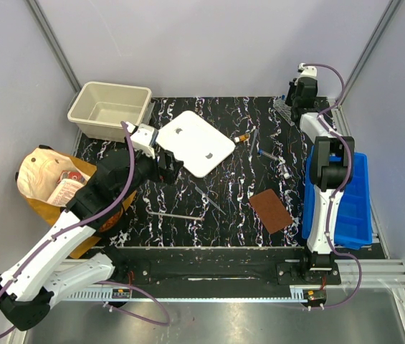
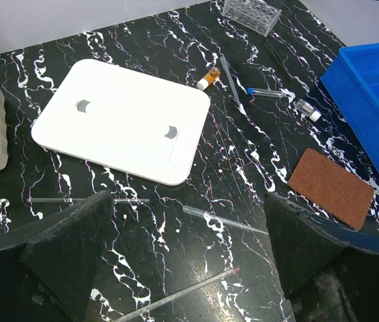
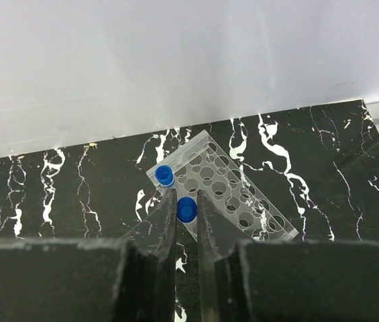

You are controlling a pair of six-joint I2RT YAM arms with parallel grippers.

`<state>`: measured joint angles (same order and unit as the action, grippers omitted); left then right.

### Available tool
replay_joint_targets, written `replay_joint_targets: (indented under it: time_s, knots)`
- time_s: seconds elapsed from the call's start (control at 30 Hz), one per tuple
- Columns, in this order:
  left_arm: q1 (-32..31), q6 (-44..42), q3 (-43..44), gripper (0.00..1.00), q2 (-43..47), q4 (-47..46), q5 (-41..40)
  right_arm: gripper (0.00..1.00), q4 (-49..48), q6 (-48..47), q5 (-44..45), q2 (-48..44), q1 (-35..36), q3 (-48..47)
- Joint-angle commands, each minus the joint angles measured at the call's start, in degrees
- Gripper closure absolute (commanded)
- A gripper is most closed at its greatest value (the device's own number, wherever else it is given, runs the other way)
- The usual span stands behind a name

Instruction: Organize the chemistry lab equipment

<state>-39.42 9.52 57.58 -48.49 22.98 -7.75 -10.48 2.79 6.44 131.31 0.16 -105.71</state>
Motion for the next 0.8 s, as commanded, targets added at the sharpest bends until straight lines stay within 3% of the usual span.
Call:
replay_joint_targets:
  time_s: [0.0, 0.77]
  knots:
    - [0.31, 0.50, -0.19, 0.01, 0.33, -2.77, 0.10, 0.86, -2.62, -2.44, 0.06, 0.62, 0.19, 0.24]
    - [1.54, 1.29, -0.19, 0.01, -0.38, -3.21, 2.04, 0.85, 0.64, -4.28, -0.64, 2.73, 0.27, -1.25]
